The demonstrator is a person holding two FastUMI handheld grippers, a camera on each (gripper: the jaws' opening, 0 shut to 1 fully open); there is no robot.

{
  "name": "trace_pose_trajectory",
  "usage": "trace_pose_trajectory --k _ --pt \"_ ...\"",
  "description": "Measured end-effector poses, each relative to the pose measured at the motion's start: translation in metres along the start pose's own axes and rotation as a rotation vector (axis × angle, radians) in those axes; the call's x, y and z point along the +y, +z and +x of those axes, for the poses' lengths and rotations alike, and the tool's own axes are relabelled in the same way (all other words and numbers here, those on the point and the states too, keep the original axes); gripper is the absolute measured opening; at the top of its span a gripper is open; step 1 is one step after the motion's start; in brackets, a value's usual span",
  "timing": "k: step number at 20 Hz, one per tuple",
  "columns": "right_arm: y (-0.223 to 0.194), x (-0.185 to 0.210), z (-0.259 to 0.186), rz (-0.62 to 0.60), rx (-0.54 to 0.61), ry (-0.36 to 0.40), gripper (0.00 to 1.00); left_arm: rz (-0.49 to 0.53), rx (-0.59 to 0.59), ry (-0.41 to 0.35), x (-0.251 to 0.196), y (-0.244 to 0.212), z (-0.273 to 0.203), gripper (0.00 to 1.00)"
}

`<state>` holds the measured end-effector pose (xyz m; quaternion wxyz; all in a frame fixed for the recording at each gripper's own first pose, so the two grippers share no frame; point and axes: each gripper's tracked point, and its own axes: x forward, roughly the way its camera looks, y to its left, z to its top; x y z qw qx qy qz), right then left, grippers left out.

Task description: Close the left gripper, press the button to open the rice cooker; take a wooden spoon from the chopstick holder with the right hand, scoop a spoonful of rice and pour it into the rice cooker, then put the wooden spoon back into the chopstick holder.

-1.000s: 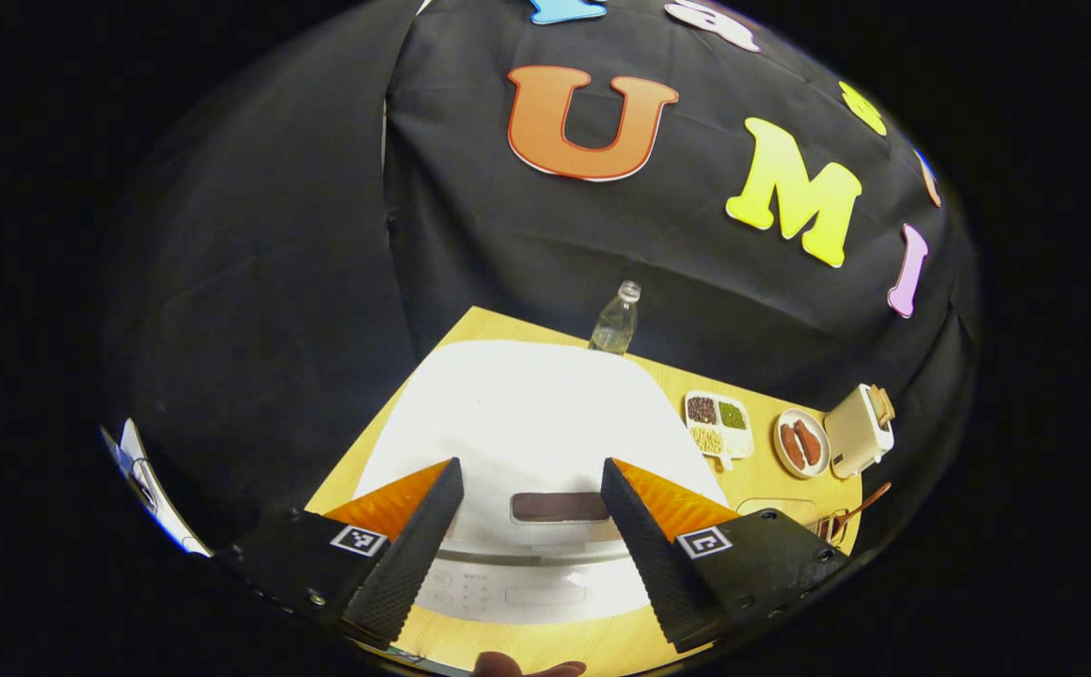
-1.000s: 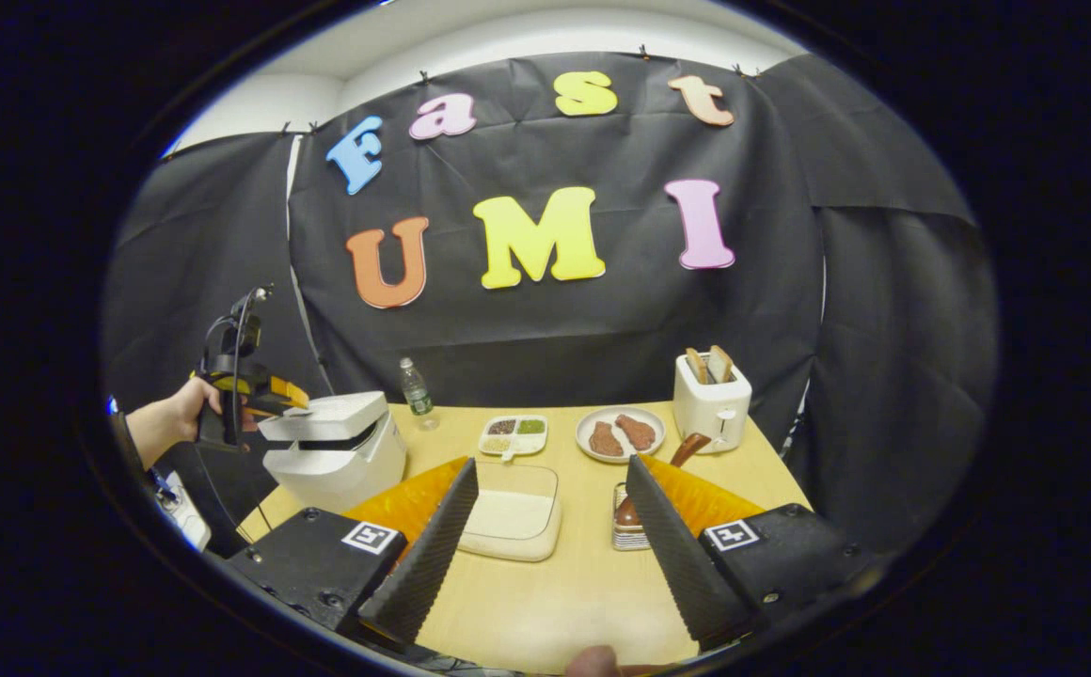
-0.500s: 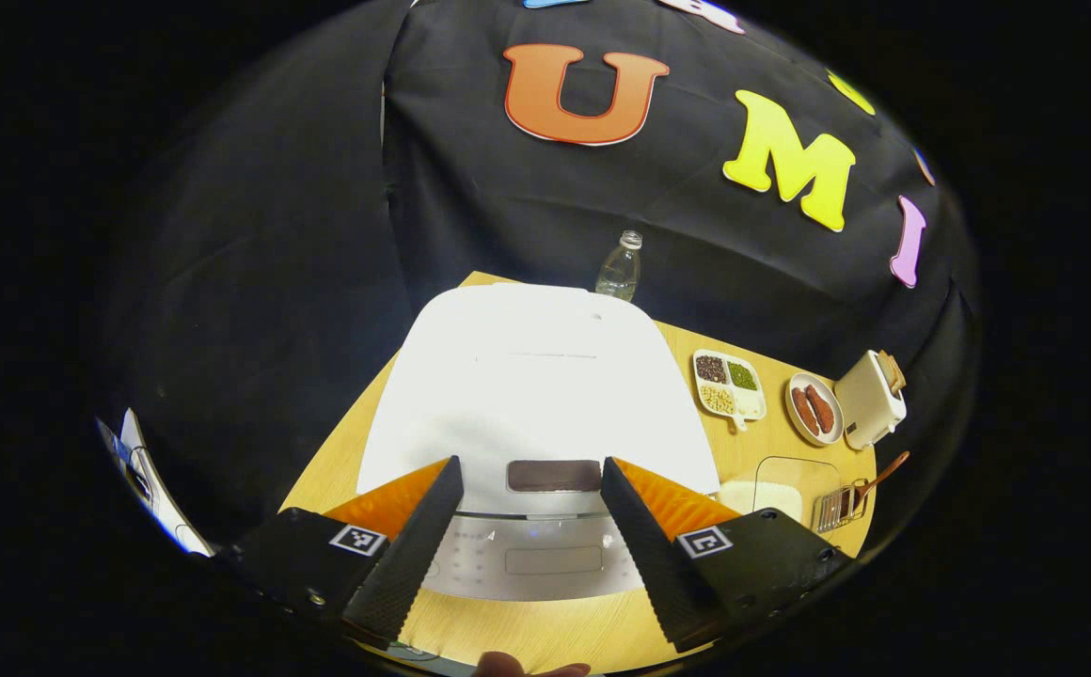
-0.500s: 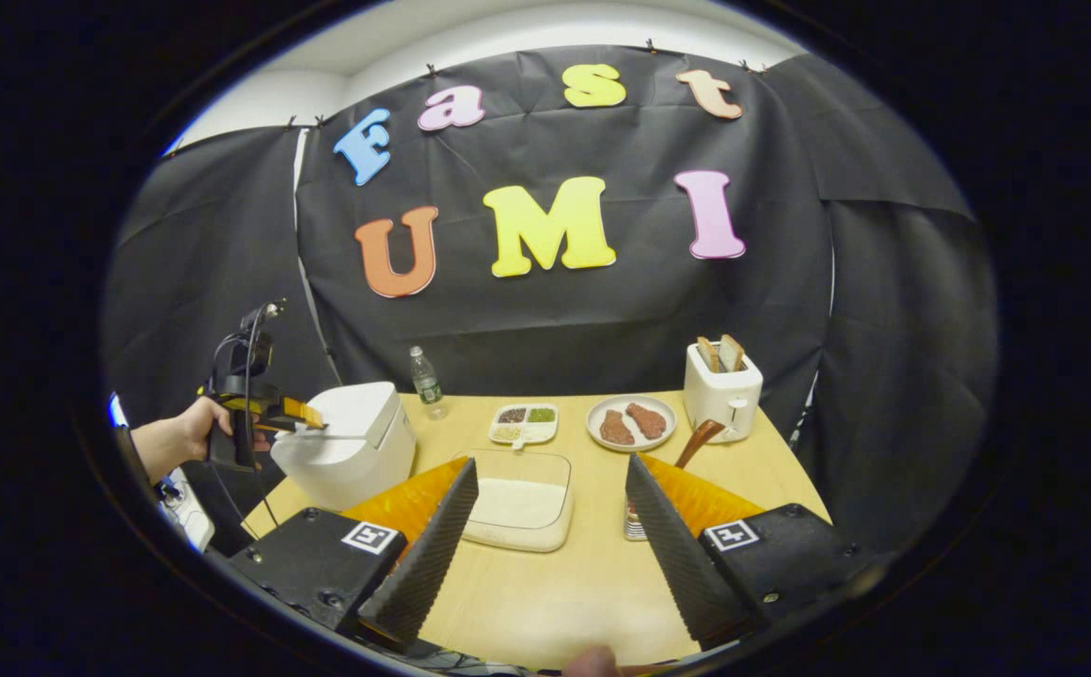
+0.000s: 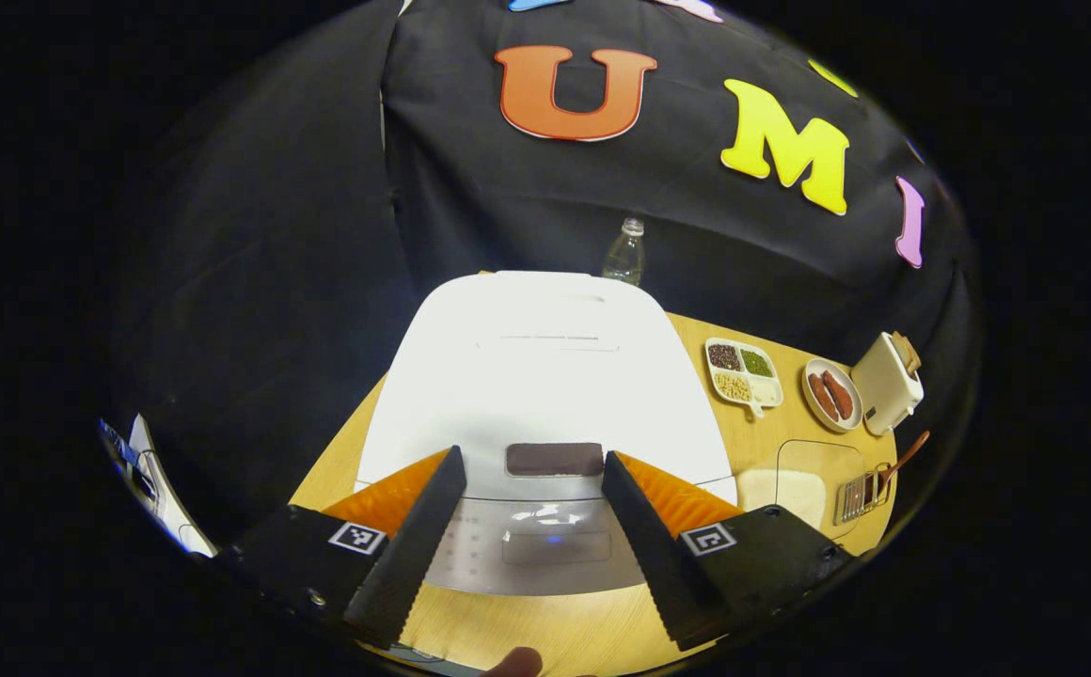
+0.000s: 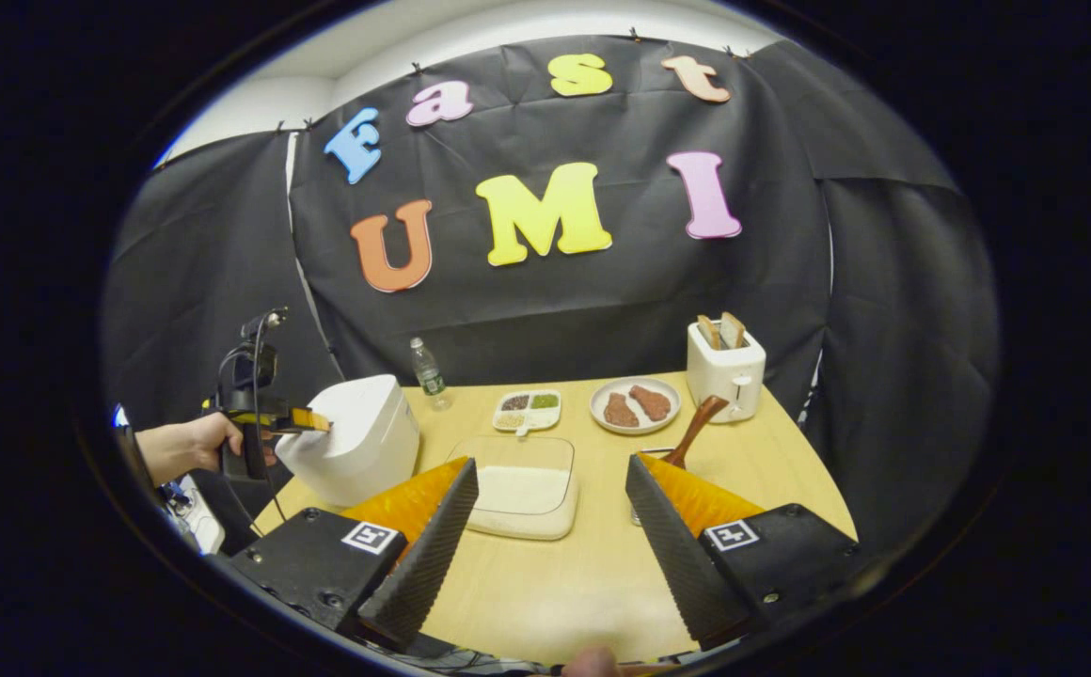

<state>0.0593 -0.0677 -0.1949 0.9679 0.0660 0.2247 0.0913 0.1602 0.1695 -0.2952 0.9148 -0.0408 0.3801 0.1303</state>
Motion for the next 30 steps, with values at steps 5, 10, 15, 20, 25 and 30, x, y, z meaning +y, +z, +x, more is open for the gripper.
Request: trace_pose_trajectory --k 5,10,15,20,25,30 --pt "0.004 -0.003 -0.004 0.002 -0.005 0.008 0.99 -0.002 -0.024 0.019 0.0 0.005 0.003 0.99" --pt "0.007 0.001 -0.004 -0.009 -0.011 0.019 0.99 -0.008 -0.037 0.052 0.001 0.002 -0.002 0.96" --pt "0.004 0.007 -0.003 -0.006 -0.004 0.029 1.0 -0.037 -0.052 -0.015 -0.002 0.001 -0.004 0.96" --pt "0.036 0.018 -0.002 -0.039 -0.077 0.016 1.0 -0.054 -0.208 -0.082 -0.021 0.033 -0.056 0.95" --pt "0.081 0.045 -0.018 -0.098 -0.217 -0.002 1.0 0.007 -0.494 -0.146 -0.047 0.082 -0.17 0.95" --pt "0.1 0.083 -0.04 -0.126 -0.288 0.008 1.0 -0.025 -0.65 -0.199 -0.069 0.085 -0.262 0.94"
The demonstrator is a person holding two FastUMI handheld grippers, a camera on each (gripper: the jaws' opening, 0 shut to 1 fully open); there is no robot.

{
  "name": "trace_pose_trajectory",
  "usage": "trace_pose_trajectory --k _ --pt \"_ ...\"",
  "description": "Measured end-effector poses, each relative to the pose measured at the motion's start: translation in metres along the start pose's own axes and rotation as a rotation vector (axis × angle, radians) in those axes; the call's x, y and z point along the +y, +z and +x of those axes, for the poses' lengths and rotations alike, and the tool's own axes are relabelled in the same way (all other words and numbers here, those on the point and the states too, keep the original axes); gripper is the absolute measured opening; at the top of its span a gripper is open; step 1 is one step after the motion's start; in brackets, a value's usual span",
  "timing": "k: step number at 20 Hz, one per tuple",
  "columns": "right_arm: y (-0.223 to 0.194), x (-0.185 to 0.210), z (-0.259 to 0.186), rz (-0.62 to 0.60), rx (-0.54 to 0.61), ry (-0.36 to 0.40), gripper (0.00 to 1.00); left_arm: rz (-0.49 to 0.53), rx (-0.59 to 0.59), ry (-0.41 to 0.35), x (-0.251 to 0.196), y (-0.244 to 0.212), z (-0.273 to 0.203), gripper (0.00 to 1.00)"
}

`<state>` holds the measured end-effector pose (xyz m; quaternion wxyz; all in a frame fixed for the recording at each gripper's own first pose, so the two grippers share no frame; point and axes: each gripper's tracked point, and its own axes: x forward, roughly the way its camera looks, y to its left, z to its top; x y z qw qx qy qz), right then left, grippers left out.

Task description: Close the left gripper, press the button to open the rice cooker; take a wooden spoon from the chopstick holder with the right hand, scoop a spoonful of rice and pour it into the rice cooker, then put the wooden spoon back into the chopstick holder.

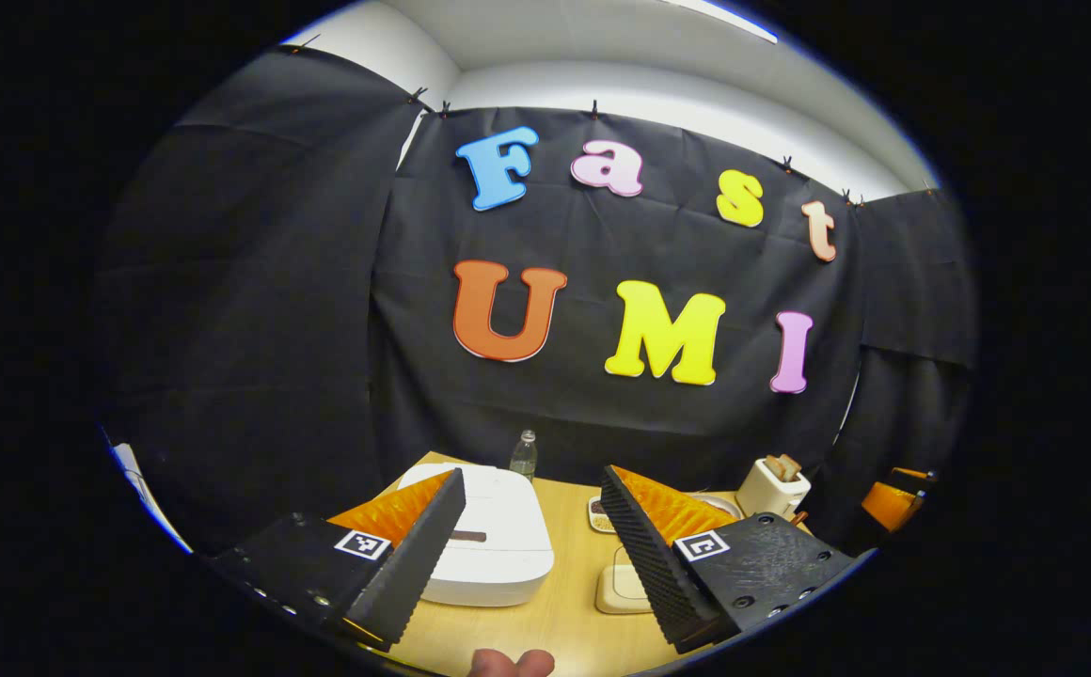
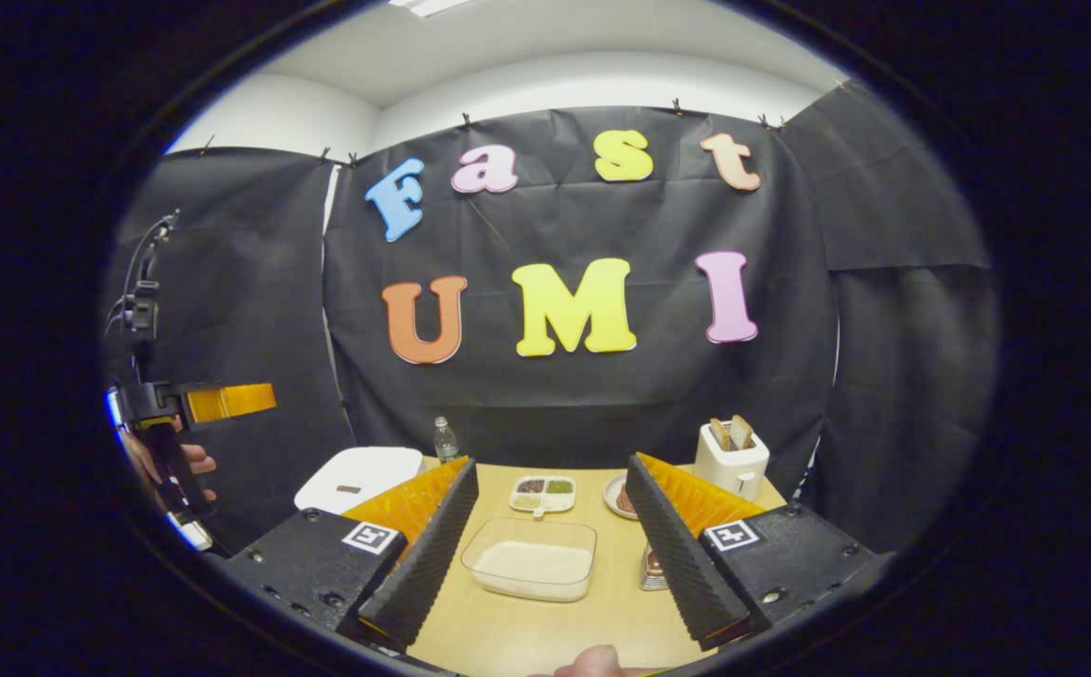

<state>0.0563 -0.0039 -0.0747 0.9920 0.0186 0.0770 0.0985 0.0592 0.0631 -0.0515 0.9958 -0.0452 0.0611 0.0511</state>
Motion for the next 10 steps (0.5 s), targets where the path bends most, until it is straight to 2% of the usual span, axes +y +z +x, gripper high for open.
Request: trace_pose_trajectory --k 7,10 --pt "0.018 0.029 -0.035 -0.037 -0.052 -0.001 0.99 0.047 -0.135 -0.059 -0.029 0.034 -0.068 0.94" --pt "0.022 0.034 -0.05 -0.054 -0.068 -0.023 0.99 0.056 -0.174 -0.072 -0.033 0.042 -0.088 0.94"
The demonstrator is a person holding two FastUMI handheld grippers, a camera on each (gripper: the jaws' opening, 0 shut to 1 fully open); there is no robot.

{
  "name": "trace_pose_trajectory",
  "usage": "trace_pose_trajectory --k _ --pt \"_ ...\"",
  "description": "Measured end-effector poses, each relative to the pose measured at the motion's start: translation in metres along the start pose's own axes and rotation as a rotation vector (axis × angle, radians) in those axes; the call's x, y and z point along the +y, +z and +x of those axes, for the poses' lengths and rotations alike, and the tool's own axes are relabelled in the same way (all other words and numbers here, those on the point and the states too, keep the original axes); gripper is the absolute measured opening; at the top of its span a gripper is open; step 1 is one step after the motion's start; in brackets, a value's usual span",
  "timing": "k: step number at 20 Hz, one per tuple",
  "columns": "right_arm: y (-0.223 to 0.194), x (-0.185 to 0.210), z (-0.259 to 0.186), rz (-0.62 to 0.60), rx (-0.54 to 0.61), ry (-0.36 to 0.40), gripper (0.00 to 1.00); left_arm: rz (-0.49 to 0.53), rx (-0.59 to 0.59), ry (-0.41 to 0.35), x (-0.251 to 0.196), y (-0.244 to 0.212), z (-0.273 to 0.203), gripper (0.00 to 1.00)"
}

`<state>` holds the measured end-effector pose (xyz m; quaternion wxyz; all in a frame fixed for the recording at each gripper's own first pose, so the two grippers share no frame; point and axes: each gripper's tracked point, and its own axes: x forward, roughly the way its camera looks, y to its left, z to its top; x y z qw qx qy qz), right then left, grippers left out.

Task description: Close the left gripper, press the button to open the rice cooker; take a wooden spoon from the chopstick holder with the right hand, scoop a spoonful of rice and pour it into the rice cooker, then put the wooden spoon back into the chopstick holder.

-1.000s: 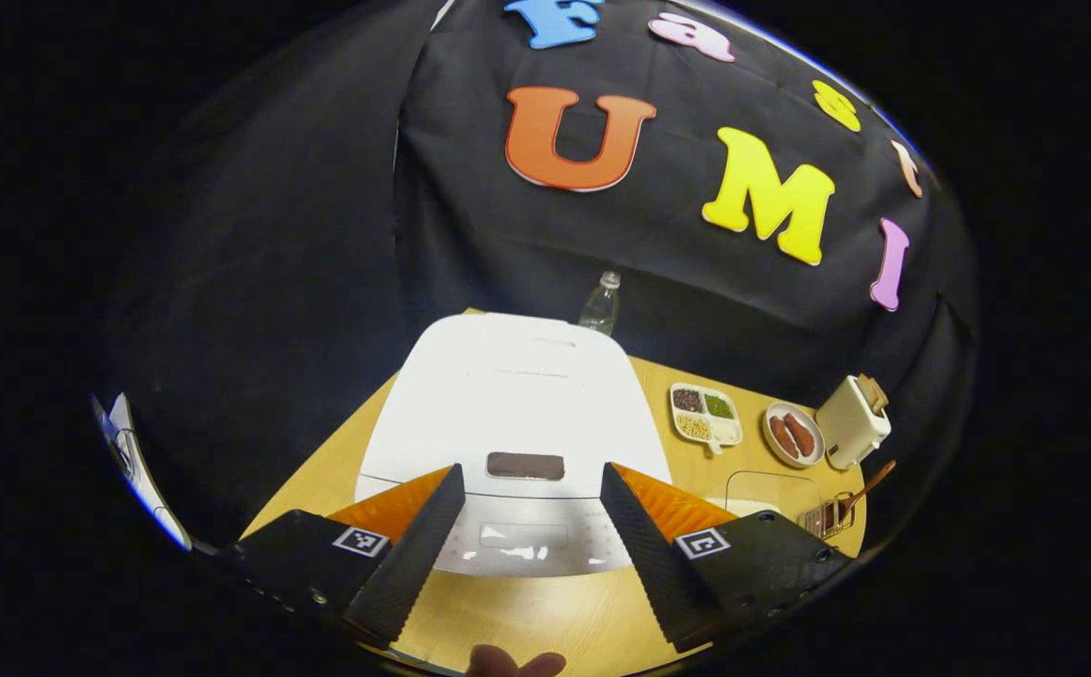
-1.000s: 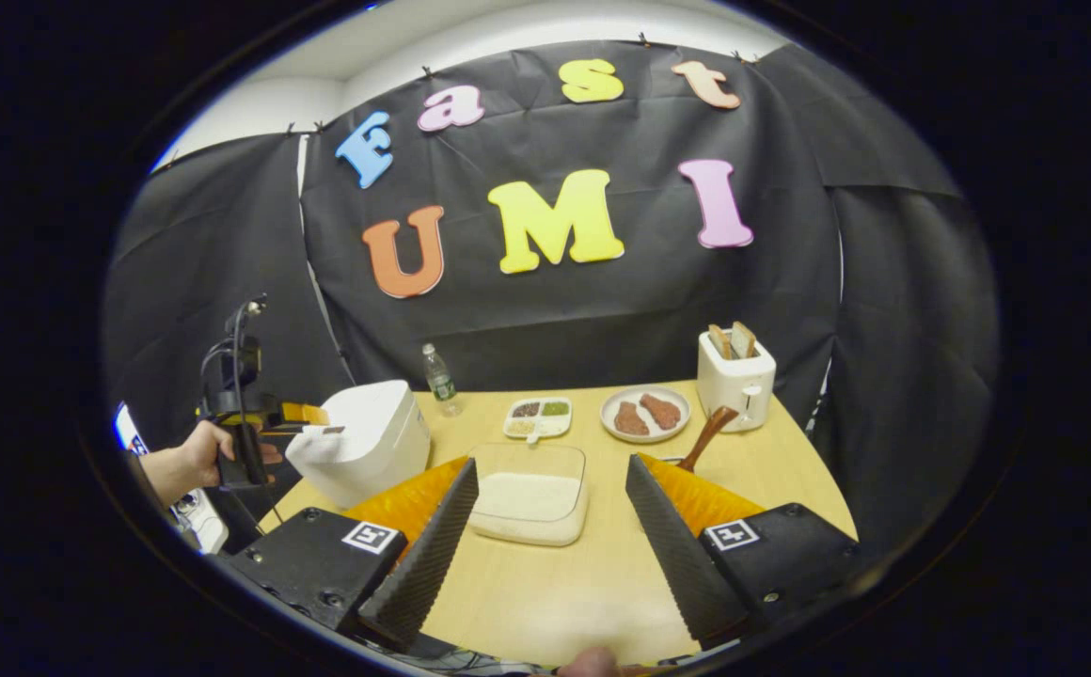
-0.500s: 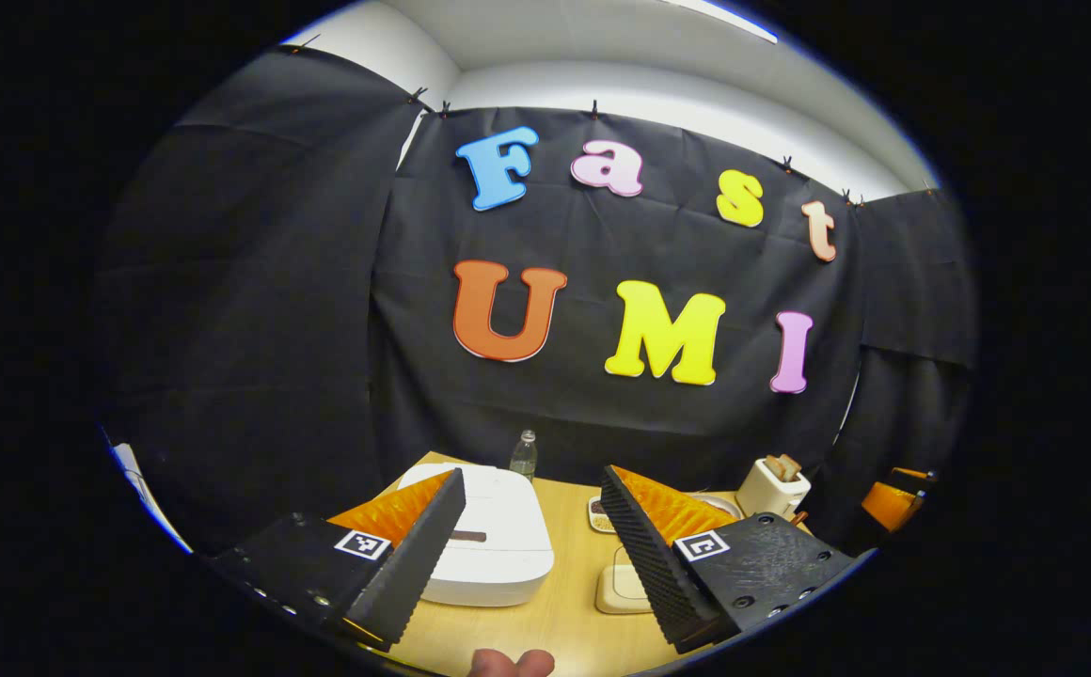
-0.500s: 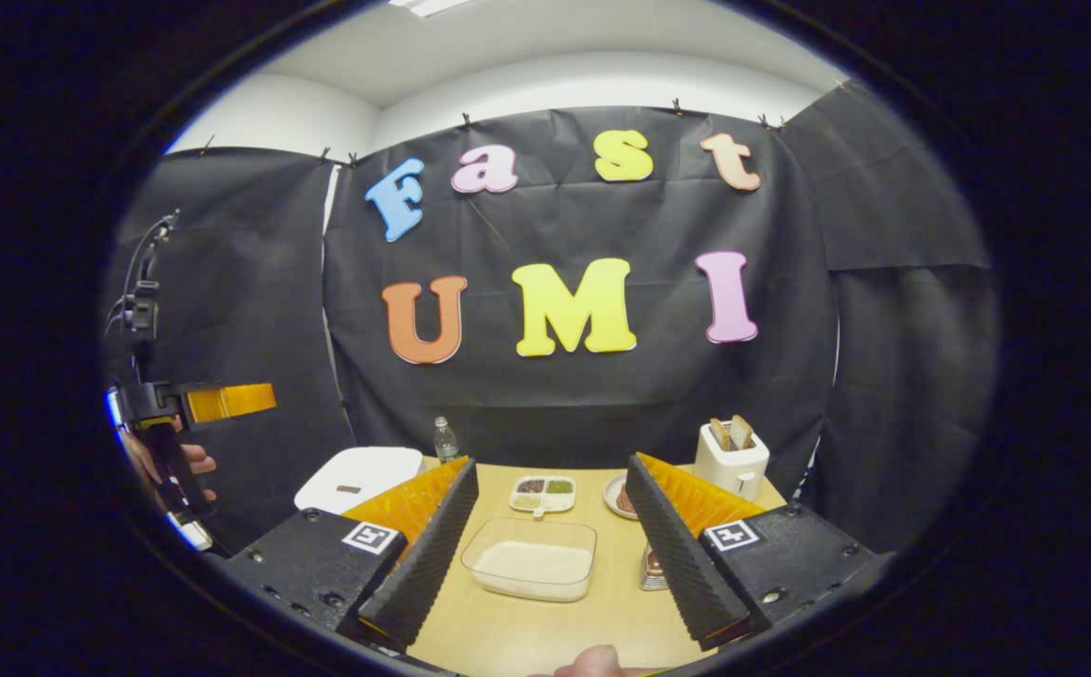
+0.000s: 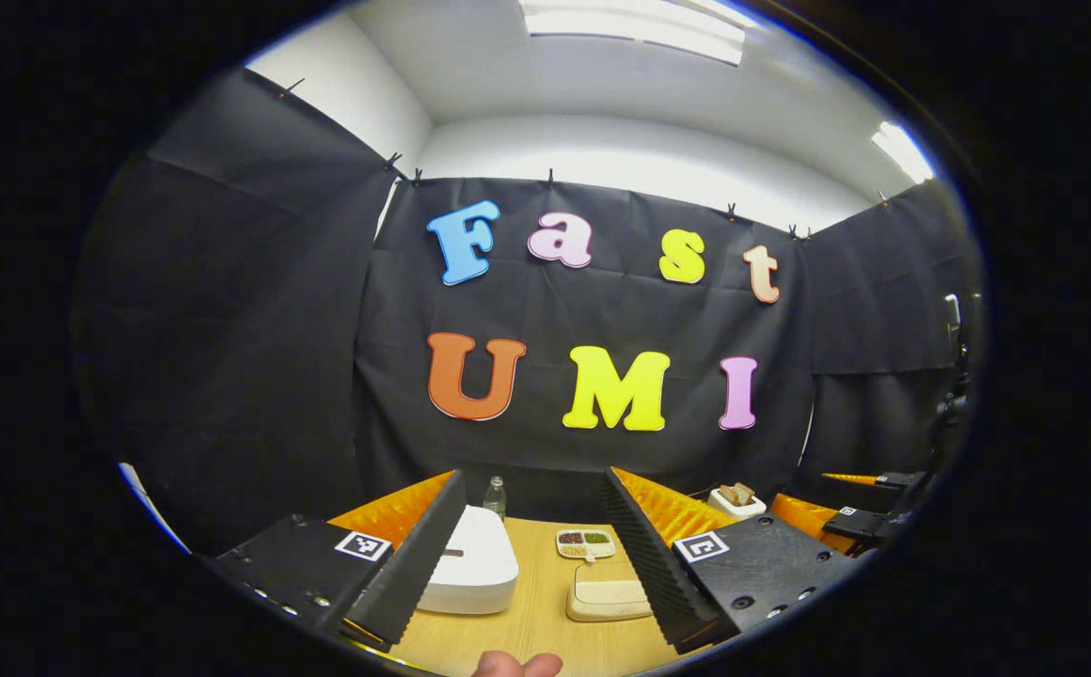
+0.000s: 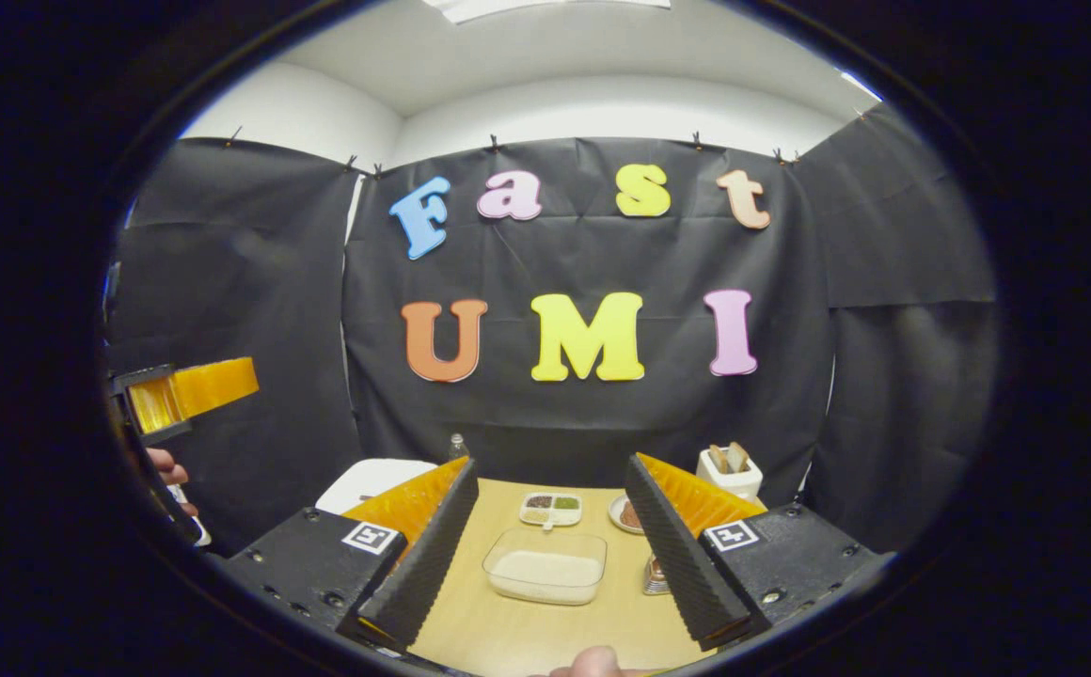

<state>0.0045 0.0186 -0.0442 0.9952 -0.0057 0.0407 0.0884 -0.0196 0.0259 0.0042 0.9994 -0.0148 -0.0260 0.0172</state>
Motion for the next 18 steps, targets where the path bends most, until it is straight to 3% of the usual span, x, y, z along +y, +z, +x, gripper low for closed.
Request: trace_pose_trajectory --k 18 --pt "-0.002 0.024 -0.004 -0.002 0.003 0.012 0.99 0.056 -0.008 -0.021 0.002 0.001 -0.021 0.94"
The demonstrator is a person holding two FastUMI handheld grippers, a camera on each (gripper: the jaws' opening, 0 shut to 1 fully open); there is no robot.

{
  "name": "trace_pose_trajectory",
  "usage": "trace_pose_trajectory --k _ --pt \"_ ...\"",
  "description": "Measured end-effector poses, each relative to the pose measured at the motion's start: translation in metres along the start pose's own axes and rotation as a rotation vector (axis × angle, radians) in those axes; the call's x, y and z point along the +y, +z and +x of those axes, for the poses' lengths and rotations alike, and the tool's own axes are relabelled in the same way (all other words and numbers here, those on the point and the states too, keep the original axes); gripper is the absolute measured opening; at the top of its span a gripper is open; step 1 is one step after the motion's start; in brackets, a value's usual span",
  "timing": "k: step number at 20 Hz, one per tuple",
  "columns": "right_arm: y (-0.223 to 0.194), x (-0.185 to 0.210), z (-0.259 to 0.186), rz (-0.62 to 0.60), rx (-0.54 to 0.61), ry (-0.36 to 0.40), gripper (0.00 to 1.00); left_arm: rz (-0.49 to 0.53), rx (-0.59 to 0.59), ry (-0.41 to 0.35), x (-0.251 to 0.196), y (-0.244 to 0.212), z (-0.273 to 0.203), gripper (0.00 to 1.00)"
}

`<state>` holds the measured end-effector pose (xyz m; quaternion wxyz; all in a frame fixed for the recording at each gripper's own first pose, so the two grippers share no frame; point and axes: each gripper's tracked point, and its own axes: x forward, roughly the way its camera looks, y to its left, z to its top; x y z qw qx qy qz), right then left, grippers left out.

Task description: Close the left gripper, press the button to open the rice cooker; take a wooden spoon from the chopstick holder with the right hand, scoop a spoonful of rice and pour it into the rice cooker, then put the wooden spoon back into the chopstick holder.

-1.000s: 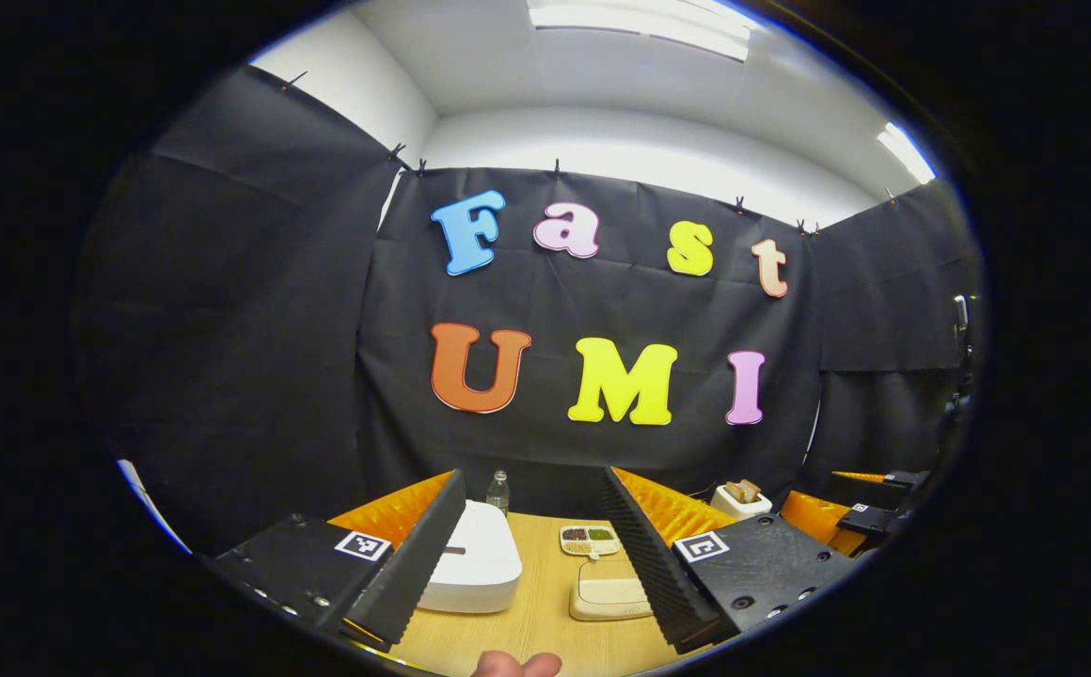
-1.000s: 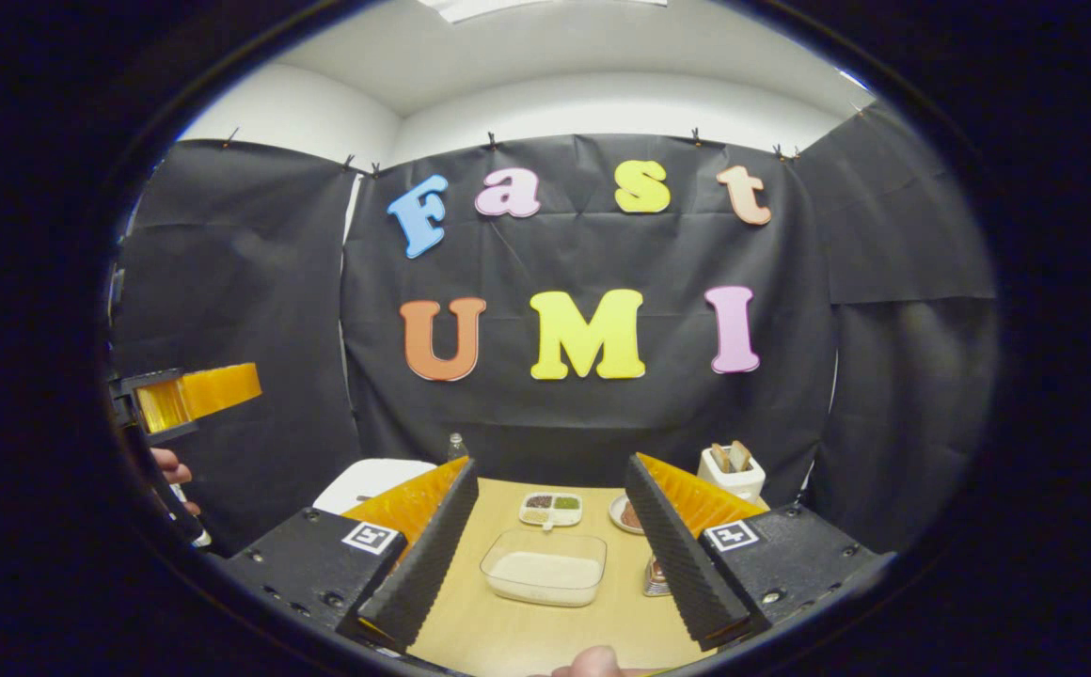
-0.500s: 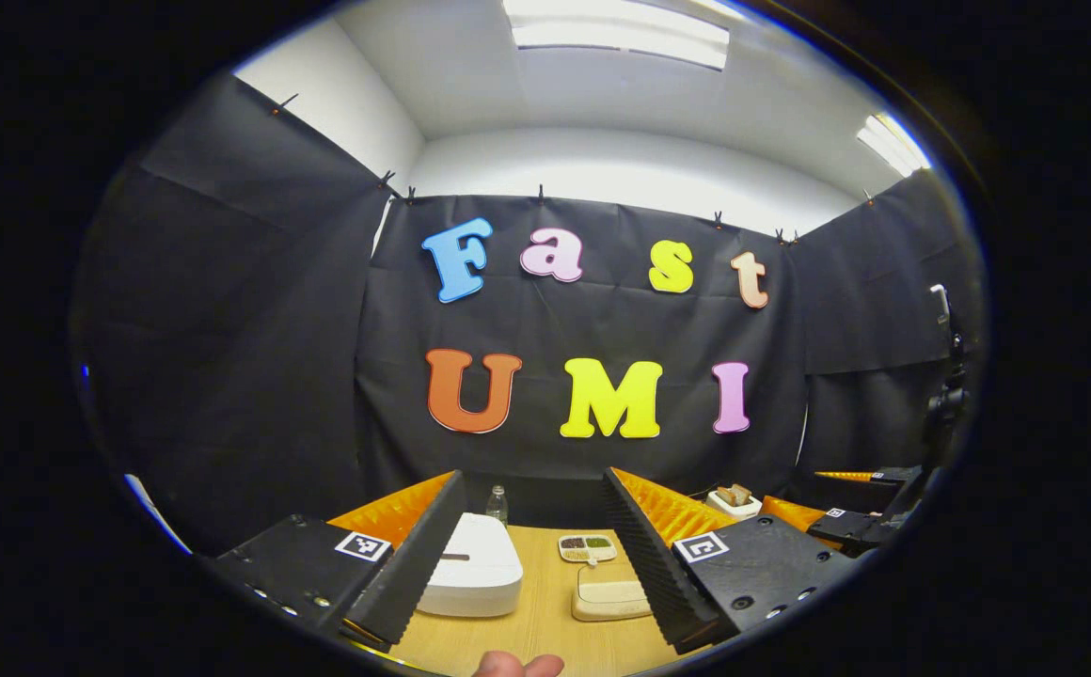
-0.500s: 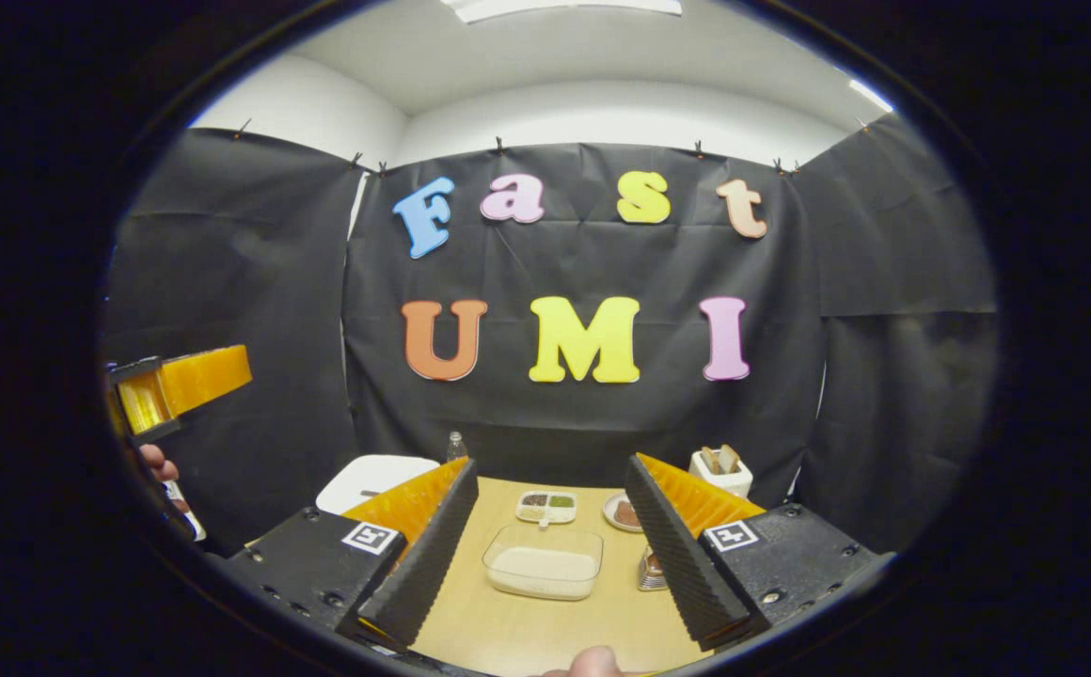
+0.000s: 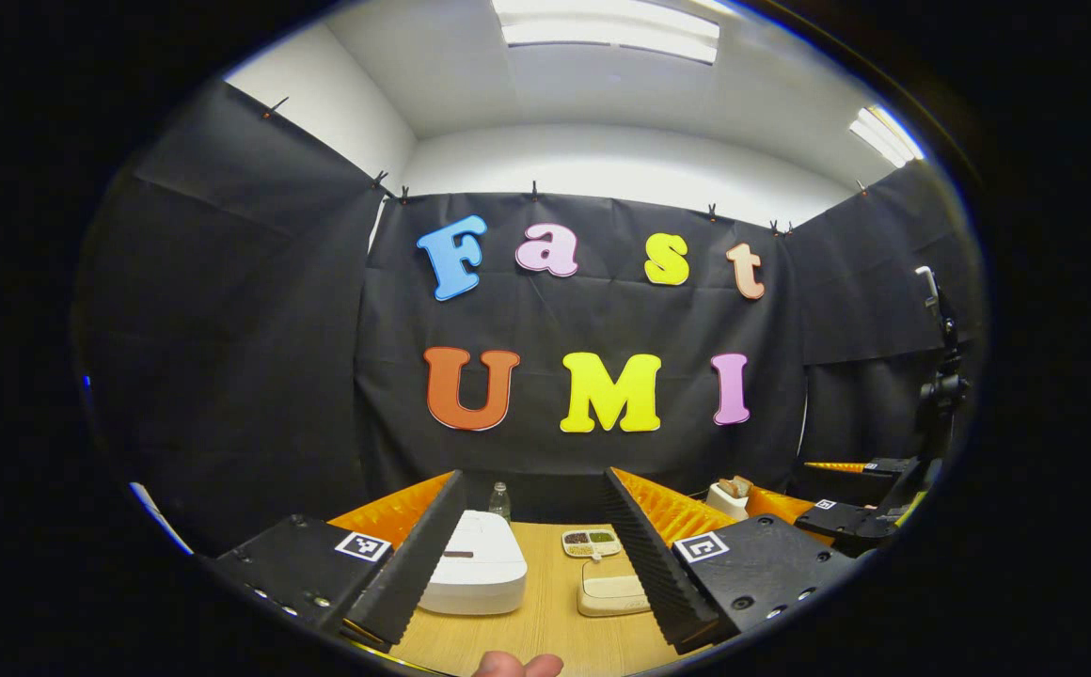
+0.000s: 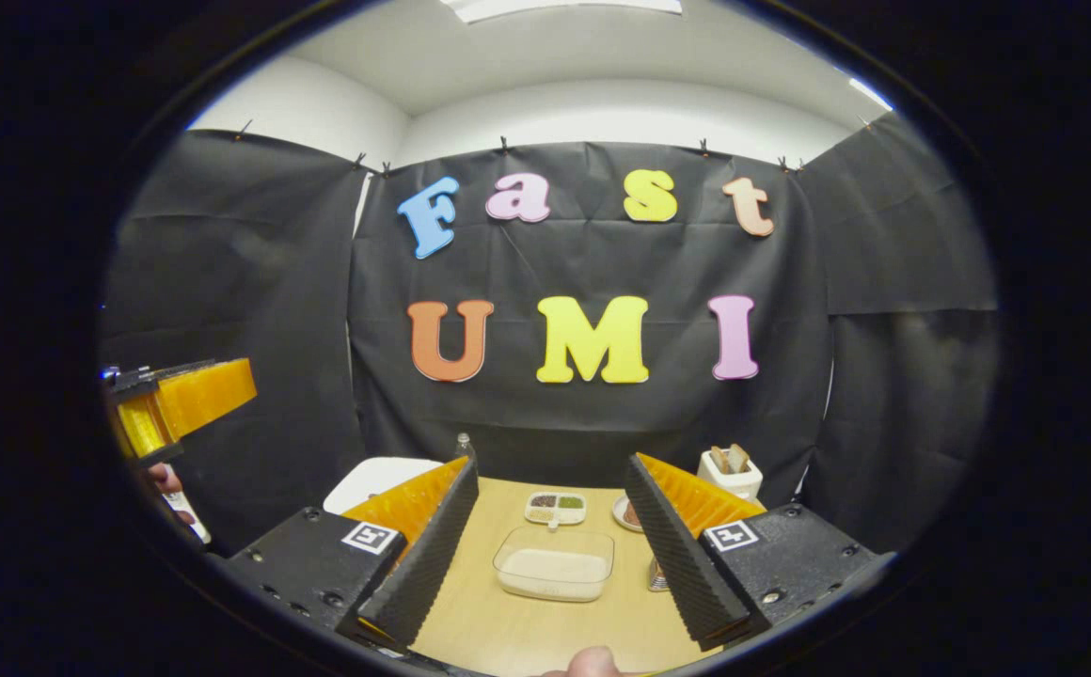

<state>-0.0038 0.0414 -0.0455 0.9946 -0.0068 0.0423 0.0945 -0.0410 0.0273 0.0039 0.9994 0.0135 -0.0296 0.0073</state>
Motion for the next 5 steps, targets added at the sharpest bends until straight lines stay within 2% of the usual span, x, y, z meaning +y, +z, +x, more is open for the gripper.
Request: trace_pose_trajectory --k 5 --pt "0.0015 -0.0005 0.0012 -0.007 -0.006 -0.005 0.99 -0.006 0.002 -0.009 -0.0014 -0.0025 -0.0001 0.94"
